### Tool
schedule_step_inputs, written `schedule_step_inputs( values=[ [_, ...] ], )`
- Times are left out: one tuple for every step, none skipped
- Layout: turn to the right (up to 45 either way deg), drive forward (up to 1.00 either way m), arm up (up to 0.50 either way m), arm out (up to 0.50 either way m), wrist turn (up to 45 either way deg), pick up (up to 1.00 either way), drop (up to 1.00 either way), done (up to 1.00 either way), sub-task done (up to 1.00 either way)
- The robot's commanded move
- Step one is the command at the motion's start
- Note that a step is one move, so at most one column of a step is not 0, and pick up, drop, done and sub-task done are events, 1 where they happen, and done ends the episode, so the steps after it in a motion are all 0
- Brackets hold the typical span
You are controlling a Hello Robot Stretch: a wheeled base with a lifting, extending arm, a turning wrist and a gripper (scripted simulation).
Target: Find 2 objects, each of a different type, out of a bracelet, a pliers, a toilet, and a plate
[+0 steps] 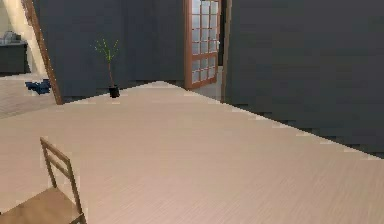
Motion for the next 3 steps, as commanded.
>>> schedule_step_inputs(
  values=[
    [0.0, 1.00, 0.00, 0.00, 0.0, 0.00, 0.00, 0.00, 0.00],
    [0.0, 1.00, 0.00, 0.00, 0.0, 0.00, 0.00, 0.00, 0.00],
    [0.0, 1.00, 0.00, 0.00, 0.0, 0.00, 0.00, 0.00, 0.00]
  ],
)
